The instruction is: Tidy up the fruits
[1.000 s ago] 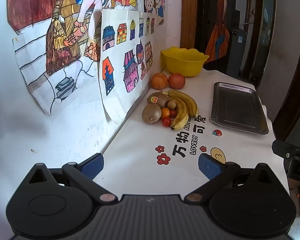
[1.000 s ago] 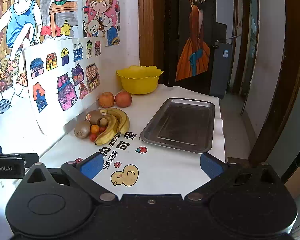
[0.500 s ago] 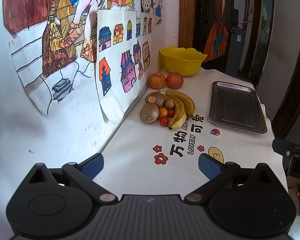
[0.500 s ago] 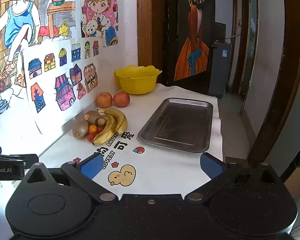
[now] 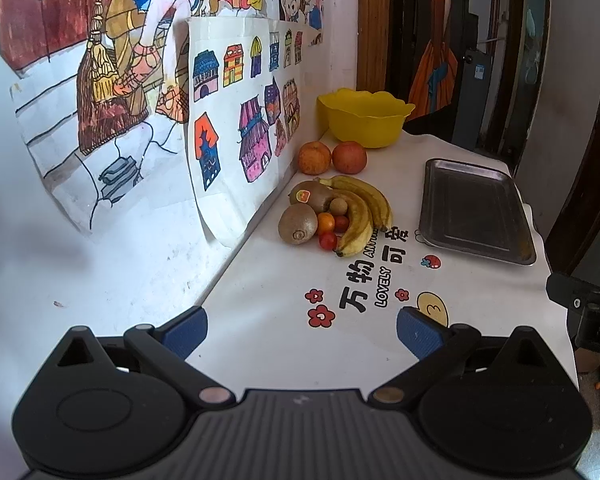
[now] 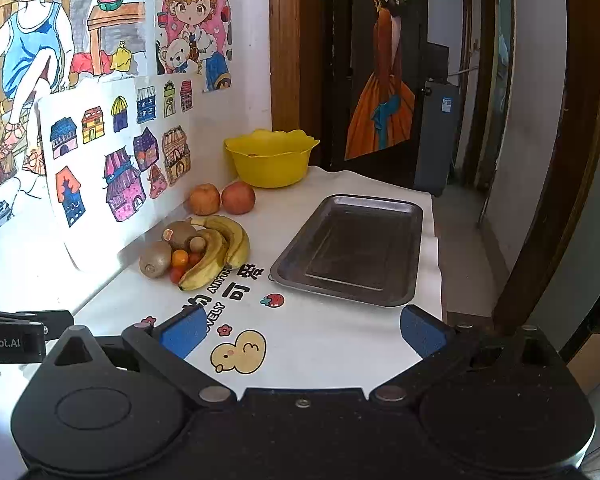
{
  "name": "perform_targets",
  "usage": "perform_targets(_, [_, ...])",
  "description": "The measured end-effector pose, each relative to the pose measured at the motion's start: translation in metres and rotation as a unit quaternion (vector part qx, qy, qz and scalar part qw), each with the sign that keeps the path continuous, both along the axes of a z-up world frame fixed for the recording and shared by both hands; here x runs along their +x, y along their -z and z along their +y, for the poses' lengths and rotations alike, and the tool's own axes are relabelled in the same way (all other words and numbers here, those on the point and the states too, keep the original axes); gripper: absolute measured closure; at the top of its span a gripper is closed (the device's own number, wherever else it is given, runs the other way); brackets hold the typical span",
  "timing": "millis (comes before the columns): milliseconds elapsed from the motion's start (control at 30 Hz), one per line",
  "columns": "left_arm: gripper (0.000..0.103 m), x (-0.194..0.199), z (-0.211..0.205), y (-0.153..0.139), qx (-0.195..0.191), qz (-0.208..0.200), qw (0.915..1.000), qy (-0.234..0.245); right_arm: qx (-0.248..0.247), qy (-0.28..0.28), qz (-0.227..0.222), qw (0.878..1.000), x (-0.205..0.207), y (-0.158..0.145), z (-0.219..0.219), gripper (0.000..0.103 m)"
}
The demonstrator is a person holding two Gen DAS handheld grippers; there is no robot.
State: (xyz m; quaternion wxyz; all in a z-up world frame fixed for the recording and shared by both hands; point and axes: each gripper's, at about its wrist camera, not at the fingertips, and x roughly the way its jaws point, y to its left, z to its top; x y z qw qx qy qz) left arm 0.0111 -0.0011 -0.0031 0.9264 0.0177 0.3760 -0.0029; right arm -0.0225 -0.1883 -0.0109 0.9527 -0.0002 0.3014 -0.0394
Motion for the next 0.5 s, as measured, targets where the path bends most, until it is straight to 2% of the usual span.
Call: perform_targets(500, [0.001, 0.02, -0.005, 0.011, 0.001, 0.018, 0.9998, 0.004, -0.001, 0.004, 0.019, 1.0, 0.016, 0.006, -0.006, 0.001])
